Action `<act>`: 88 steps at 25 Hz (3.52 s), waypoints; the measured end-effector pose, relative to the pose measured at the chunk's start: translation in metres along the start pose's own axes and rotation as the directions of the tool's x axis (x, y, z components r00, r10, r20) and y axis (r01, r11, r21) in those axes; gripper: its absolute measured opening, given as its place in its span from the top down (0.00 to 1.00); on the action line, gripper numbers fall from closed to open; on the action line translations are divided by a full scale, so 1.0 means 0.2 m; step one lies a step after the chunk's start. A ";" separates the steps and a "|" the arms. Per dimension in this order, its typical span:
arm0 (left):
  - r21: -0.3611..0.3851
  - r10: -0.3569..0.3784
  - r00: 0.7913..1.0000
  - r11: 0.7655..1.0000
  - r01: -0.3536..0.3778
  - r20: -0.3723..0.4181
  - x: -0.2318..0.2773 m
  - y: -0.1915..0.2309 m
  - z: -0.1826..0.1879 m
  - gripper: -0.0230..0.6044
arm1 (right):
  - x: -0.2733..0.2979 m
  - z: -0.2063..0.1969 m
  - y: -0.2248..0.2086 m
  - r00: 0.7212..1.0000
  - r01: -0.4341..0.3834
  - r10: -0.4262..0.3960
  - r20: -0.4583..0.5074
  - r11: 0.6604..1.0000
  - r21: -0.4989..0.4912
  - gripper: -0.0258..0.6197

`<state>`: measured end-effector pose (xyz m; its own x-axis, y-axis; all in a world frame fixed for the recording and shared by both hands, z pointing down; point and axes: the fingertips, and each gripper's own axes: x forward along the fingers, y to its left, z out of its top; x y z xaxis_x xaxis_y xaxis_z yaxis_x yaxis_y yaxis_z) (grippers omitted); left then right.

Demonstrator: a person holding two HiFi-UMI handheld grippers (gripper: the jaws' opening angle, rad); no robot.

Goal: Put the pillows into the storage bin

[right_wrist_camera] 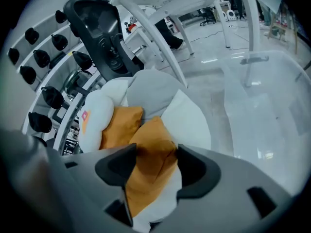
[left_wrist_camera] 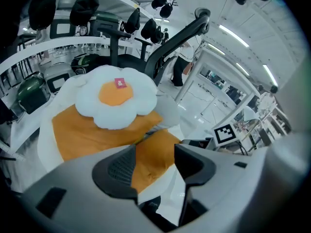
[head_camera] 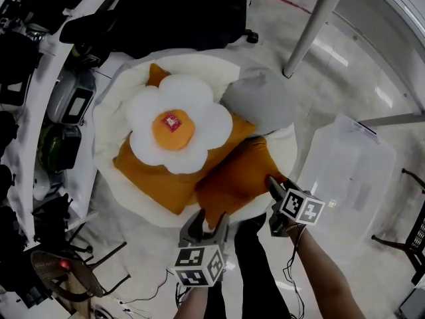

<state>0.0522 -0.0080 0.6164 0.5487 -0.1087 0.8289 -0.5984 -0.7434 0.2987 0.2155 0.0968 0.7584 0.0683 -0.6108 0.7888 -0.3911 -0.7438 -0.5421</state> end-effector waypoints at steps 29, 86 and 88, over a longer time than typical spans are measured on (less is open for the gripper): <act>0.088 -0.088 0.996 0.992 0.087 0.009 -0.30 0.13 0.05 0.64 | -0.43 -0.39 0.60 0.990 -0.107 0.107 0.087 0.994 -0.009 0.87; 0.547 -0.458 0.771 0.544 0.636 -0.442 -0.31 -1.84 -0.26 0.70 | -2.31 -0.19 -0.92 0.702 0.264 -0.582 0.411 0.748 0.609 0.90; 0.545 -0.452 0.777 0.554 0.630 -0.438 -0.28 -1.83 -0.26 0.70 | -2.26 -0.23 -0.99 0.710 0.327 -0.620 0.334 0.710 0.624 0.87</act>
<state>0.2105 0.3042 0.4847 0.4411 0.5412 0.7160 0.3321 -0.8395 0.4300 0.2192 0.5333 0.5226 0.5977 -0.0629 0.7992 0.3170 -0.8971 -0.3077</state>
